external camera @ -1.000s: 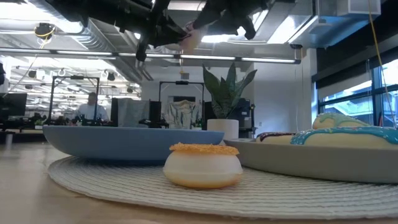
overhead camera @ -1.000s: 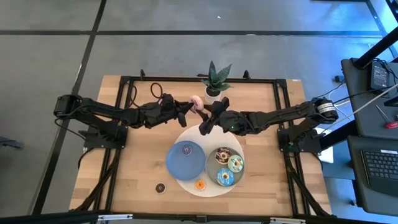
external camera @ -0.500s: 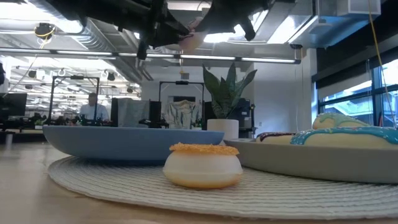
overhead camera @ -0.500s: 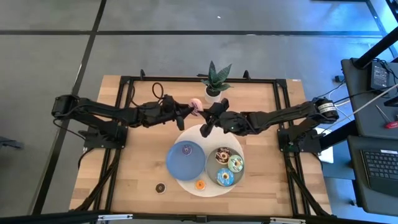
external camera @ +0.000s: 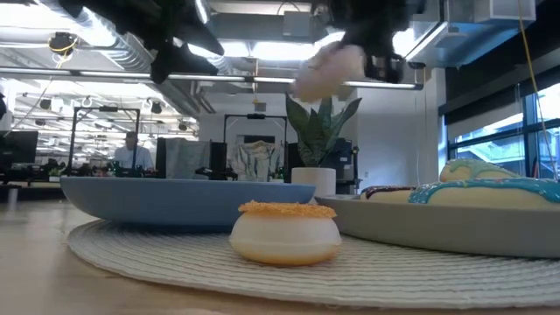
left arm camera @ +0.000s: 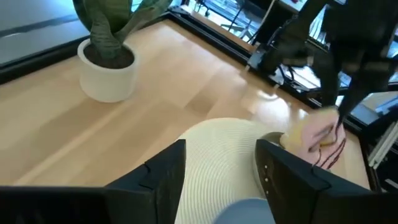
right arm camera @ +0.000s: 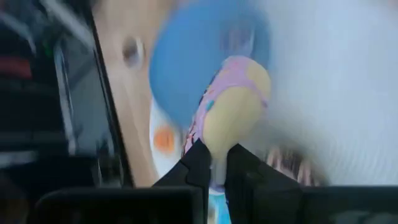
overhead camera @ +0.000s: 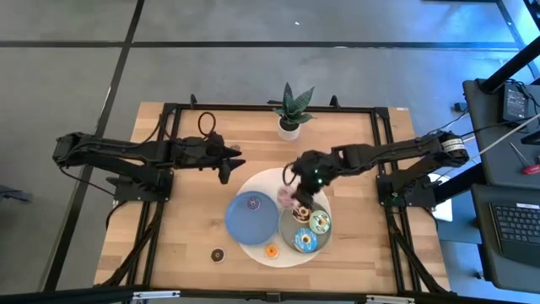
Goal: Pick & Place donuts
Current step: Put the big purple donut on the gray plate
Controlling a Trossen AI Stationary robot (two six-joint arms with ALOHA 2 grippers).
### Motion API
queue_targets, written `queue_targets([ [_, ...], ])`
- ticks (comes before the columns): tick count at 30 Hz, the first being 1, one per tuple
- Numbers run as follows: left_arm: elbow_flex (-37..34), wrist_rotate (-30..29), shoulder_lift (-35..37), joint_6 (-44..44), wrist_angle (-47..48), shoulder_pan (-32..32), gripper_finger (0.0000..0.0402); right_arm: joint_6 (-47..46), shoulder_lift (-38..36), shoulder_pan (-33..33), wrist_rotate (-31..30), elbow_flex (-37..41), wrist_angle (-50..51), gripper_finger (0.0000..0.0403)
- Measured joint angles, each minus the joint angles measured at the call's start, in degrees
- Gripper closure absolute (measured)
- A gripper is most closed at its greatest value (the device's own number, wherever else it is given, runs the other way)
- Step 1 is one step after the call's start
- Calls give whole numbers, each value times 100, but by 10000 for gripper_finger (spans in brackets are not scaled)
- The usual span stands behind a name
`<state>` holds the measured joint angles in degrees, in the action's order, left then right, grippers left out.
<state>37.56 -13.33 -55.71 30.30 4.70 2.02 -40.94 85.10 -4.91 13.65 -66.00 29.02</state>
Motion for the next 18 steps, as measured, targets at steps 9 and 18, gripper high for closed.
queue_targets([
  [9,0,-13,-137,62,-39,-4,213,44,392,-376,273,4,215,362],
  [18,0,4,-336,186,-7,-4,213,268,676,-424,343,3,203,365],
])
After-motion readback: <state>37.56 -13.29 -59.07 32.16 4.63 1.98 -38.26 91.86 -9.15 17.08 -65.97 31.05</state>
